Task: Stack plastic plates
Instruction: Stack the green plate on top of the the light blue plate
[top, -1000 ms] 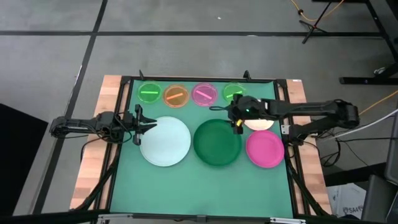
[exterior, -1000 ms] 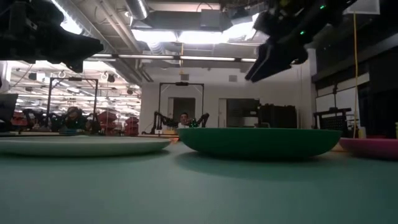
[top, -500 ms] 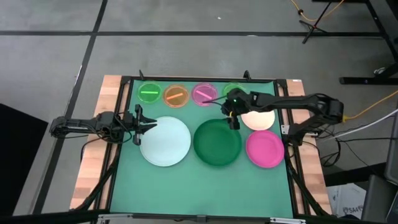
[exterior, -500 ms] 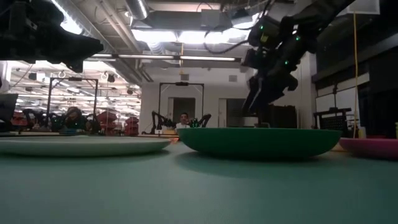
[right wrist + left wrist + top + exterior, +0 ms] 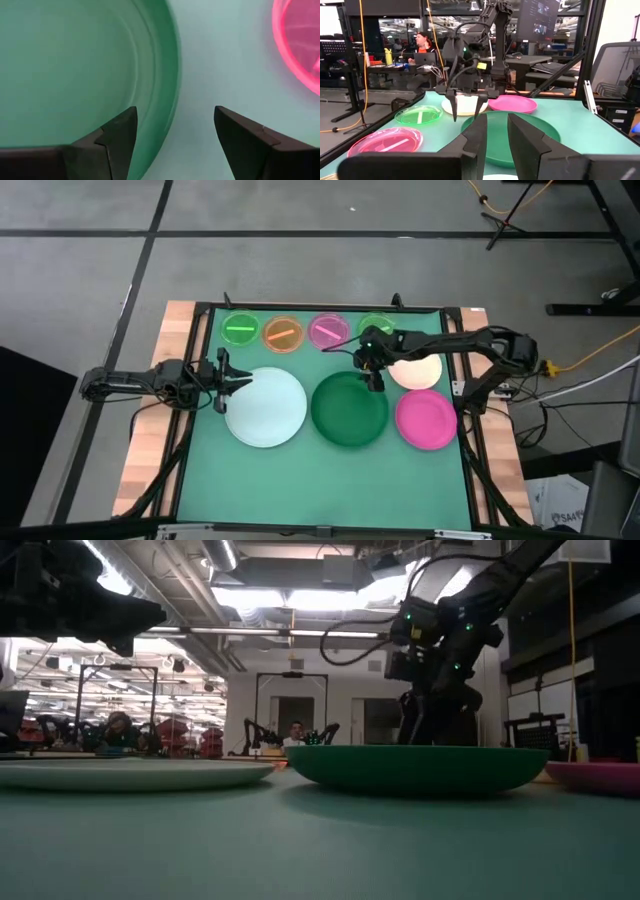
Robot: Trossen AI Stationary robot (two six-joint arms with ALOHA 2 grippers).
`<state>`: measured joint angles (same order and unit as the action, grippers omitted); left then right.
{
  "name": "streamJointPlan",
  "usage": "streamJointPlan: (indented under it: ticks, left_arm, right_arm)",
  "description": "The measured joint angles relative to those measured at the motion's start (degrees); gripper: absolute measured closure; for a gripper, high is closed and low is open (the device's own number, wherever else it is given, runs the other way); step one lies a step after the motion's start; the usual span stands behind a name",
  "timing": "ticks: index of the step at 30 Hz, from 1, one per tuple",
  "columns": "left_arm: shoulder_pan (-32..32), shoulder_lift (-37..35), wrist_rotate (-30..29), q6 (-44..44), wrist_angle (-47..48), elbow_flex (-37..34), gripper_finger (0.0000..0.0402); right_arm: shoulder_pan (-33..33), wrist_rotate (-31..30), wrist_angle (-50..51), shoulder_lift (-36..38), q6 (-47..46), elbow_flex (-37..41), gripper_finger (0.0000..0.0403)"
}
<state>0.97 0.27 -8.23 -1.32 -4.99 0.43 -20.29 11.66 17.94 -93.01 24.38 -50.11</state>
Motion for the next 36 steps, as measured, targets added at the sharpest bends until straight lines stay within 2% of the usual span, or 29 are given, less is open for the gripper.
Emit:
streamJointPlan:
  ticks: [5,11,15,27,36]
  left_arm:
    - [0.01,0.00,0.00,0.00,0.00,0.01,0.0331]
    - [0.02,0.00,0.00,0.00,0.00,0.02,0.0331]
    - [0.01,0.00,0.00,0.00,0.01,0.01,0.0331]
    - [0.00,0.00,0.00,0.00,0.00,0.02,0.0331]
    - [0.00,0.00,0.00,0.00,0.00,0.02,0.0331]
  right_arm:
    - [0.00,0.31,1.40,-1.98,-0.04,0.00,0.0150]
    - [0.02,5.60,2.19,-3.60,-0.09,0.02,0.0169]
    - [0.05,6.43,2.16,-3.81,-0.11,0.02,0.0215]
    - [0.04,6.77,1.60,-3.72,-2.99,-0.03,0.0389]
    - [0.00,8.87,1.57,-3.72,-3.68,-0.02,0.0390]
